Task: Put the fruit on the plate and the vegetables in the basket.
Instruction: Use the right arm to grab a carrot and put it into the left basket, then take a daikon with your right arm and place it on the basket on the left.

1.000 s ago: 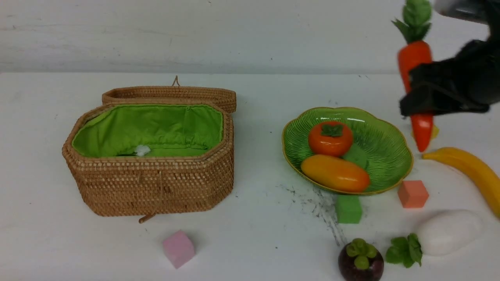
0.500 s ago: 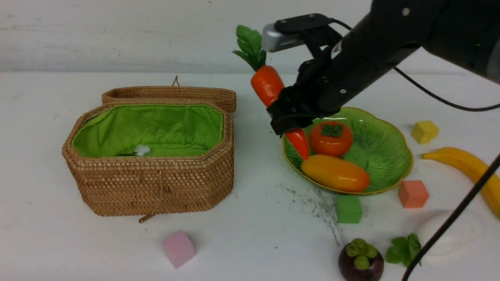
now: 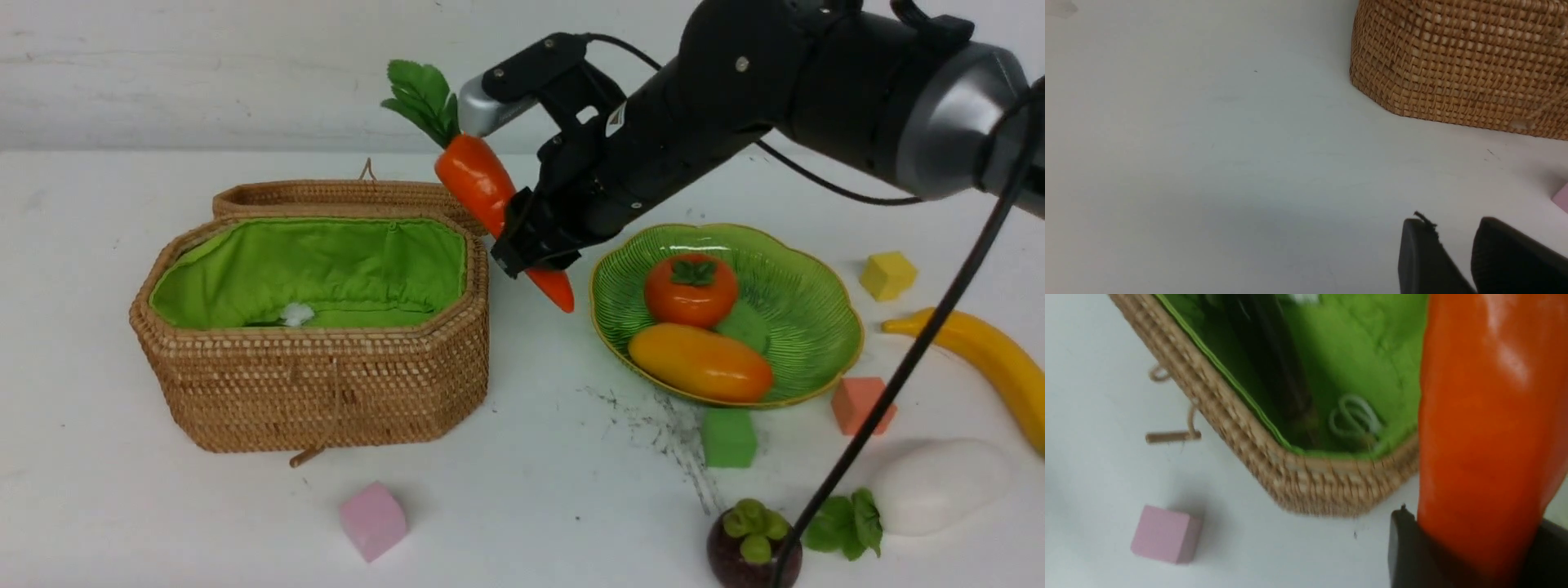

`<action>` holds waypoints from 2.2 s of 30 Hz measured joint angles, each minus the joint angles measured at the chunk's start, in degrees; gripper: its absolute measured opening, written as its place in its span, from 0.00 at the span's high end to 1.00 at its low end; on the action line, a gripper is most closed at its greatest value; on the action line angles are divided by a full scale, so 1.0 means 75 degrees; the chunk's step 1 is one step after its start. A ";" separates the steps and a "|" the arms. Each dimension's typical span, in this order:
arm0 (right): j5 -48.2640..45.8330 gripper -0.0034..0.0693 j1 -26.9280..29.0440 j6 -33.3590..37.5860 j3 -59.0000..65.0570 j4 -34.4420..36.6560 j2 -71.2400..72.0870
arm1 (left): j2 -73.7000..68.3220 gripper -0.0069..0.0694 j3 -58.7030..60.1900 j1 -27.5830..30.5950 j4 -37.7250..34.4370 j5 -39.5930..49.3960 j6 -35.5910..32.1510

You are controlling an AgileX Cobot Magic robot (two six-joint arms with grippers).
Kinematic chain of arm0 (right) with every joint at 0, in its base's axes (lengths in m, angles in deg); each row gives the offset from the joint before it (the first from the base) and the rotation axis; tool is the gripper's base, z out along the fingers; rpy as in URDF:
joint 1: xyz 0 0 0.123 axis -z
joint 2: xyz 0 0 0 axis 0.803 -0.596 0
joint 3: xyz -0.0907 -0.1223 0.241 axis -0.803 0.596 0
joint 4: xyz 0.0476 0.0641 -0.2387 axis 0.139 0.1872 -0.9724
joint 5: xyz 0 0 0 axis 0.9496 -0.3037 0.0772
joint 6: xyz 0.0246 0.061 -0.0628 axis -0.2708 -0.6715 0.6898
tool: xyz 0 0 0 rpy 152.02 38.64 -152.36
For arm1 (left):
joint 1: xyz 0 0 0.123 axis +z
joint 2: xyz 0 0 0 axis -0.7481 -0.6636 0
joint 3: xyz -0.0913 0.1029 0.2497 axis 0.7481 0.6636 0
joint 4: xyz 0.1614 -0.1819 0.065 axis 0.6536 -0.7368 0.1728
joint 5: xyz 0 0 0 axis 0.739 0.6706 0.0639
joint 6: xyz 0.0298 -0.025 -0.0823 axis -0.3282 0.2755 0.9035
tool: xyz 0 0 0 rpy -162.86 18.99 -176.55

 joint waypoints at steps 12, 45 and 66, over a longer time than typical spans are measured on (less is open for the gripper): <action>0.0544 0.53 -0.0148 0.2373 -0.1641 0.1243 -0.1255 | 0.0000 0.67 0.0000 0.0000 0.0000 0.0000 0.0000; -0.3357 0.18 0.0627 -0.3594 -0.1866 -0.3658 0.1314 | 0.0000 0.63 0.0000 0.0000 0.0000 0.0000 0.0000; -0.1455 0.29 0.3202 -0.7984 0.5950 -0.2156 0.3739 | 0.0000 0.60 0.0003 0.0000 0.0000 0.0000 0.0000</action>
